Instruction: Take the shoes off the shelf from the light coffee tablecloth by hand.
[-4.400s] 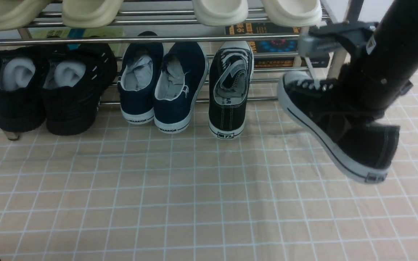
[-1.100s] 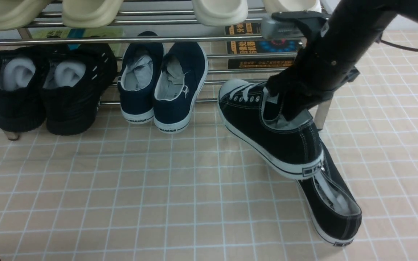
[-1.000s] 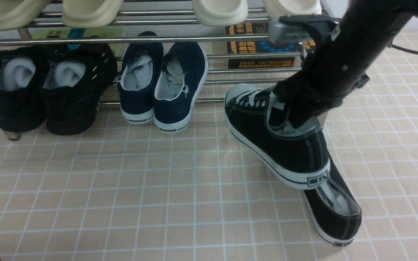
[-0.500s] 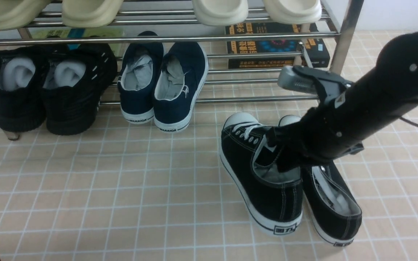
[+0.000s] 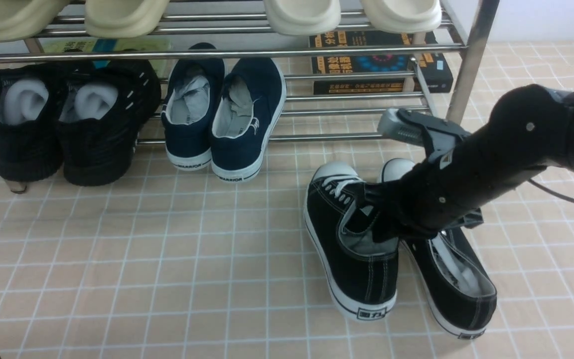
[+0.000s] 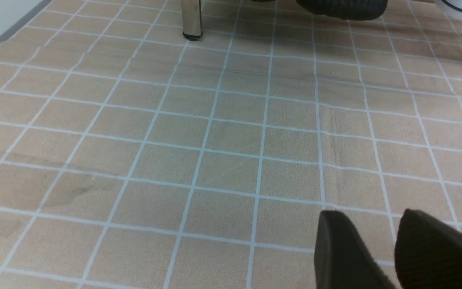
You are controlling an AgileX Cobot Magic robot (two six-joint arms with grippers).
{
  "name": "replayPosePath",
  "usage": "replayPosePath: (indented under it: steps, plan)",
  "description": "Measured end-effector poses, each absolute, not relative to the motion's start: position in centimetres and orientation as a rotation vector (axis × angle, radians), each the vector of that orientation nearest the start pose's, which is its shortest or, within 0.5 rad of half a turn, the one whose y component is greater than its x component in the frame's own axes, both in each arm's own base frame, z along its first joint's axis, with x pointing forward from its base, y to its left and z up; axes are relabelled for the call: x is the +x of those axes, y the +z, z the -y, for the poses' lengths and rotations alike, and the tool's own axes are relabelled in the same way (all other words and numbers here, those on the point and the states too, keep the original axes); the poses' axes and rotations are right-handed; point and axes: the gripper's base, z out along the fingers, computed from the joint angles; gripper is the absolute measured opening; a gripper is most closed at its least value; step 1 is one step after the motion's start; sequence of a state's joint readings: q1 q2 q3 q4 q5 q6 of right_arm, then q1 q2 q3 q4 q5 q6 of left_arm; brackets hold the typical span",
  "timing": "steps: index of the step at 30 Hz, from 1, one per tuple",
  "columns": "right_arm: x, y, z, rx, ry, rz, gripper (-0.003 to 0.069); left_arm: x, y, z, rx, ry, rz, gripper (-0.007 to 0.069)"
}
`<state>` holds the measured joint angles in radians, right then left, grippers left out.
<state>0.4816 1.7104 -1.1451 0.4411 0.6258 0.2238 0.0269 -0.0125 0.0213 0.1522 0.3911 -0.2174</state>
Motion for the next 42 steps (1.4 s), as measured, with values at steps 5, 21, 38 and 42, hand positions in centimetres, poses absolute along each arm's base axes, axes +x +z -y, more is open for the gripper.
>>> replayPosePath:
  steps: [5, 21, 38, 42]
  plan:
    - [30.4, 22.1, -18.4, 0.055, 0.66, -2.756, 0.0014, 5.2, 17.2, -0.7, -0.137, 0.02, -1.874, 0.024]
    - [30.4, 21.9, -17.8, 0.081, 0.557, -2.779, 0.0025, 5.2, 17.2, -0.7, -0.137, 0.02, -1.874, 0.024]
    - [29.5, 22.2, -17.1, -0.025, 0.506, -2.892, 0.0379, 5.2, 17.2, -0.7, -0.137, 0.02, -1.874, 0.024]
    - [29.6, 24.5, -16.2, -0.15, 0.495, -2.913, 0.0409, 5.2, 17.2, -0.7, -0.137, 0.02, -1.874, 0.024]
